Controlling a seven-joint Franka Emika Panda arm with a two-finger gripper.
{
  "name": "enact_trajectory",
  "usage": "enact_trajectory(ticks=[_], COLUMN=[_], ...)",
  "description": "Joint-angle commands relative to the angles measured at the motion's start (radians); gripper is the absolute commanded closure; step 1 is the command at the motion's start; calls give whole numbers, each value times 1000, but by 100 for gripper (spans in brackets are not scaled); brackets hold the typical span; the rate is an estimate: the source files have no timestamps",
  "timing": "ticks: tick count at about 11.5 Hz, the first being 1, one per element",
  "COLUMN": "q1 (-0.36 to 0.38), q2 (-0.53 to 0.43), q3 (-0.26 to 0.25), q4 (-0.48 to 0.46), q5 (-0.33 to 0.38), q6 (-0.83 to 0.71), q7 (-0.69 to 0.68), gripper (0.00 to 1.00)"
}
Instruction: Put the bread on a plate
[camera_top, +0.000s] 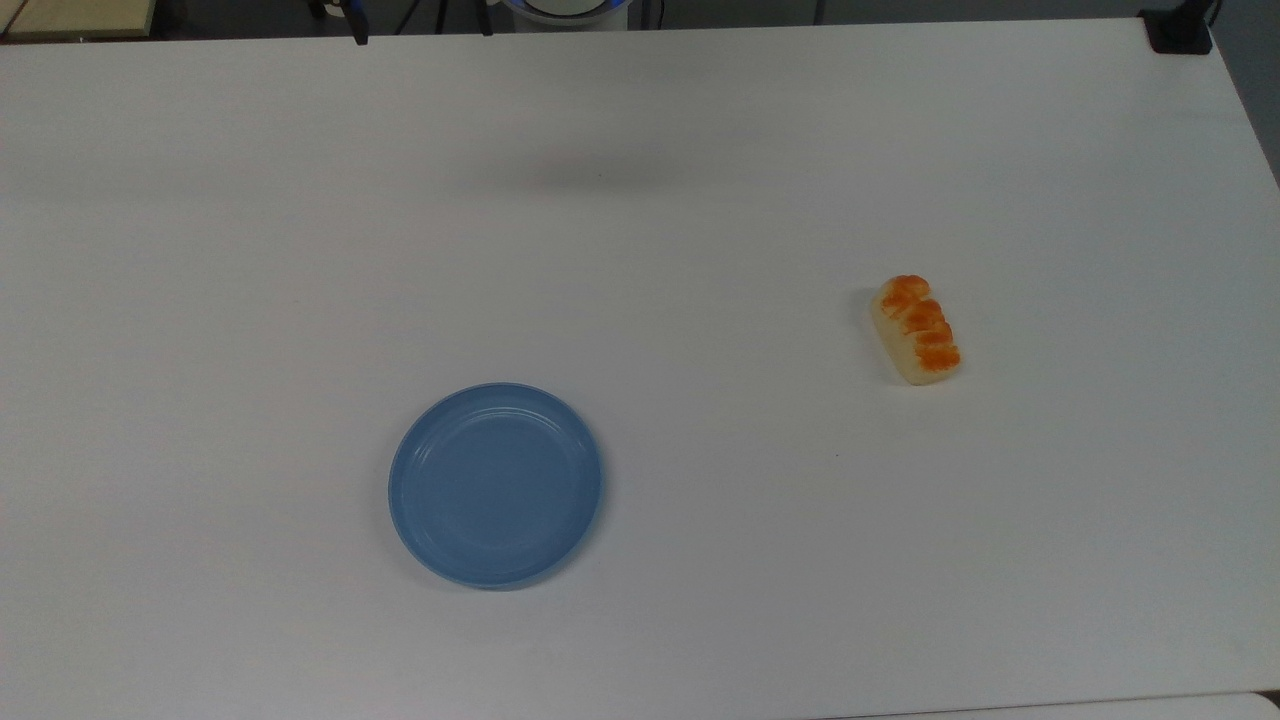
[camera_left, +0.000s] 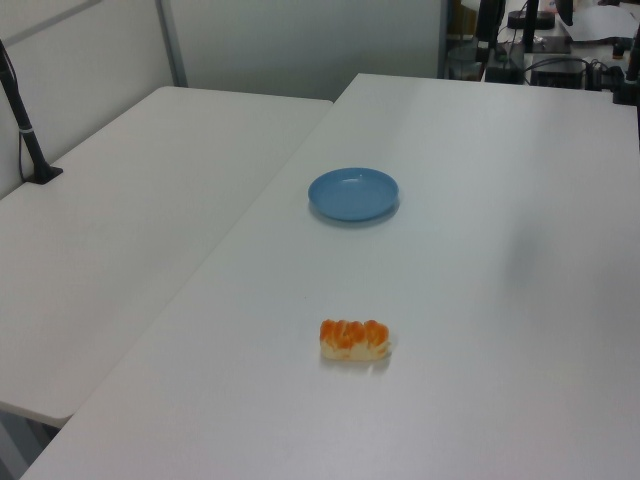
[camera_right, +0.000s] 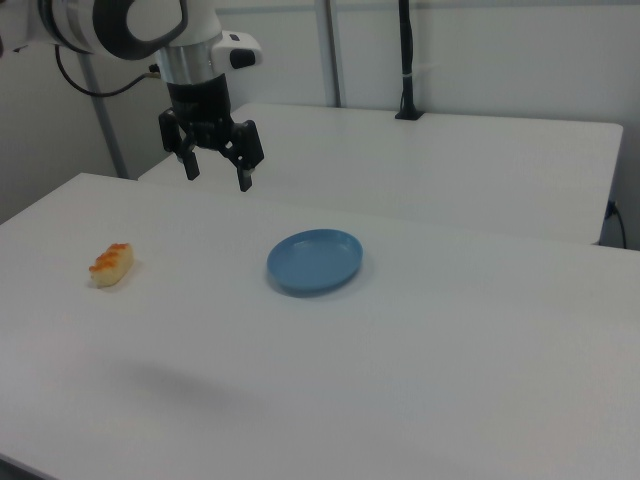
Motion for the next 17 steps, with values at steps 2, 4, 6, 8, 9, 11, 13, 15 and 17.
enact_trajectory(ticks=[2, 4, 6, 8, 9, 11, 13, 15, 17], q1=[11, 14, 54, 124, 156, 227, 299, 379, 436], q2=[-34, -32, -26, 1, 23, 76, 113, 158, 234], q3=[-11, -7, -4, -2, -2, -1, 19, 22, 21], q4=[-29, -32, -35, -50, -57, -57, -52, -44, 6], q5=[-3, -3, -1, -1, -1, -1, -3, -10, -13], q6=[-4, 1, 6, 31, 59, 133, 142, 176, 191], q7=[59, 104, 141, 193, 240, 349, 406, 435, 436], gripper=[0, 0, 0, 0, 0, 0, 0, 0, 0])
